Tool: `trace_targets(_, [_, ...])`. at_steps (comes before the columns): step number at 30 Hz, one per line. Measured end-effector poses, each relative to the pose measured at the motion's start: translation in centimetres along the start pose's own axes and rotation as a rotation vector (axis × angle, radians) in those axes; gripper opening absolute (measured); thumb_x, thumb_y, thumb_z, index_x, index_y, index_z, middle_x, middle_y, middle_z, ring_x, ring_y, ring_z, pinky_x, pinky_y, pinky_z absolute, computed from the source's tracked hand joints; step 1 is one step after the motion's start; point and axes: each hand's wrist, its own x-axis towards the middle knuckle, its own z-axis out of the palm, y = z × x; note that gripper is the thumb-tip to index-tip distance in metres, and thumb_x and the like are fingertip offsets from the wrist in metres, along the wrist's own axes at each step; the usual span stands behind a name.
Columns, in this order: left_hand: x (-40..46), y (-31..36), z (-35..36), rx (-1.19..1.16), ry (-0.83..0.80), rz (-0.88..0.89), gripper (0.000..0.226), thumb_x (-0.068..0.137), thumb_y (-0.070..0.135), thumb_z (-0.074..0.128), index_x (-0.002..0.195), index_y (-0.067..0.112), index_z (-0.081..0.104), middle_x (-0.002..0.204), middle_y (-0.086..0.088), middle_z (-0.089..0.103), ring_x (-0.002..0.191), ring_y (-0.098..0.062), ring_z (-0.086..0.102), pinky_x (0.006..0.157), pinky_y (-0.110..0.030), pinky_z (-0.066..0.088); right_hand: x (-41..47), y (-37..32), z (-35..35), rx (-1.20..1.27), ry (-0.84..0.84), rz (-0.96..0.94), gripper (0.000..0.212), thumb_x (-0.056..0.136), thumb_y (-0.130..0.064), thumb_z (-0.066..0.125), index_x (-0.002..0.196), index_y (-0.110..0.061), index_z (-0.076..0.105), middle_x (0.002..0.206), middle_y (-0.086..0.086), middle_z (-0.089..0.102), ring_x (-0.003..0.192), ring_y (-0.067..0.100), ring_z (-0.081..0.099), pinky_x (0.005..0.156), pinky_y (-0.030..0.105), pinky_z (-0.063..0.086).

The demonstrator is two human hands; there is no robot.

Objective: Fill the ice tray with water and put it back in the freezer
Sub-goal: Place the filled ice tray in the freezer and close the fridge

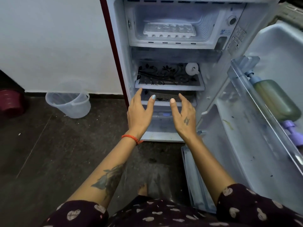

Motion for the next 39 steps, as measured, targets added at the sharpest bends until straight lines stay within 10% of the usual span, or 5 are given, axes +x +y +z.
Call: trace_targets(39, [-29.5, 0.9, 1.9, -0.102, -0.267, 0.033, 0.059, 0.094, 0.042, 0.049, 0.146, 0.023, 0.029, 0.152, 0.001, 0.034, 0.139, -0.014, 0.033, 0.112, -0.042, 0.034, -27.1, 7.4, -10.0, -0.03, 0.106, -0.039, 0.065, 0.09, -0.059, 0.027, 0.143, -0.023, 0.038, 0.148, -0.003, 0.04, 0.138, 0.009, 0.029, 0.11, 0.022, 0.02])
